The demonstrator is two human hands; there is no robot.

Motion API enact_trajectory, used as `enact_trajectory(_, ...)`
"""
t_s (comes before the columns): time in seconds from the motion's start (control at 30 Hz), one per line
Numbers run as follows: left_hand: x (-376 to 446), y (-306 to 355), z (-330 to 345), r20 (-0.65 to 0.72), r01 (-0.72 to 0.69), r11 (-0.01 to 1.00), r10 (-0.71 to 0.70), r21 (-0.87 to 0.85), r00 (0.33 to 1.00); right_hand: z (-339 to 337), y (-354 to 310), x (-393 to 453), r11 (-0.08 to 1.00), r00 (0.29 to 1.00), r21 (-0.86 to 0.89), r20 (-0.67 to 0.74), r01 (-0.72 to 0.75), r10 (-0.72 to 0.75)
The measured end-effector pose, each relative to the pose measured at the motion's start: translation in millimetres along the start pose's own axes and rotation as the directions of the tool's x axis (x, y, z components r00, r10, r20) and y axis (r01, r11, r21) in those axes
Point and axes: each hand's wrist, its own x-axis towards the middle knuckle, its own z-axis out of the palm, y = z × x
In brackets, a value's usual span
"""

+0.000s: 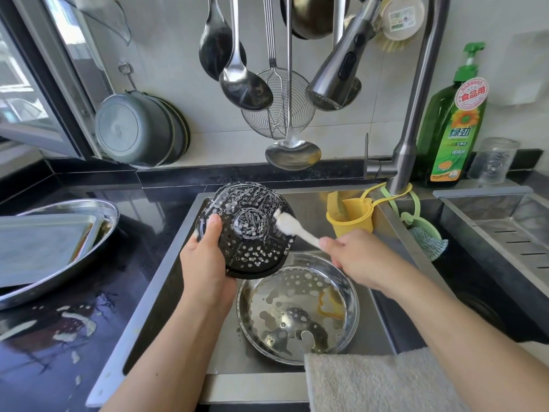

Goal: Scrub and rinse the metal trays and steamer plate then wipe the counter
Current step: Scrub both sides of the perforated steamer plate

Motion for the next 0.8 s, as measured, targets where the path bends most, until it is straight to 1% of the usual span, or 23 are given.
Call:
enact_trajectory(0.07,0.4,0.8,-0.2,-0.020,0.003,1.000,-0.004,-0.030,1.000,-7.6,2.0,0.7,1.000,0.999,-0.001,-0.030,-0.016,0.016)
enact_trajectory(0.2,3.3,1.2,-2.0,-0.025,0.006,0.998,-0.008,-0.064,1.000,1.7,1.2,-0.3,1.000,1.000,0.005,0.019,0.008,-0.008)
enact_trajectory(0.3,-0.1,-1.3,-0.1,0.029,0.021,1.000,-0.020,-0.011,0.999,3.4,-3.9,0.9,1.000,1.000,0.010,-0.004,0.019,-0.019)
enact_trajectory(0.37,-0.4,-0.8,0.3,0.034,0.011,1.000,-0.011,0.008,0.999,-6.2,-1.8,-0.9,1.000,1.000,-0.008,0.007,-0.003,0.003)
enact_trajectory(0.43,1.9,0.4,-0.4,0.025,0.000,1.000,0.000,-0.011,1.000,-11.5,2.6,-3.4,0.999,0.999,-0.031,0.027,-0.023,0.024)
enact_trajectory(0.6,-2.2,-3.4,1.8,0.042,0.014,1.000,-0.014,0.002,0.999,5.2,-5.4,-0.9,0.999,0.999,-0.001,0.013,0.038,-0.038)
enact_trajectory(0.73,0.5,2.4,-0.2,0.015,-0.016,0.998,0.017,-0.060,1.000,-11.6,2.2,-2.6,1.000,1.000,-0.016,0.025,-0.009,0.009)
enact_trajectory(0.8,0.7,1.7,-0.7,0.016,-0.019,0.998,0.020,-0.064,1.000,-9.5,3.9,-4.3,1.000,0.999,-0.027,0.039,-0.015,0.016)
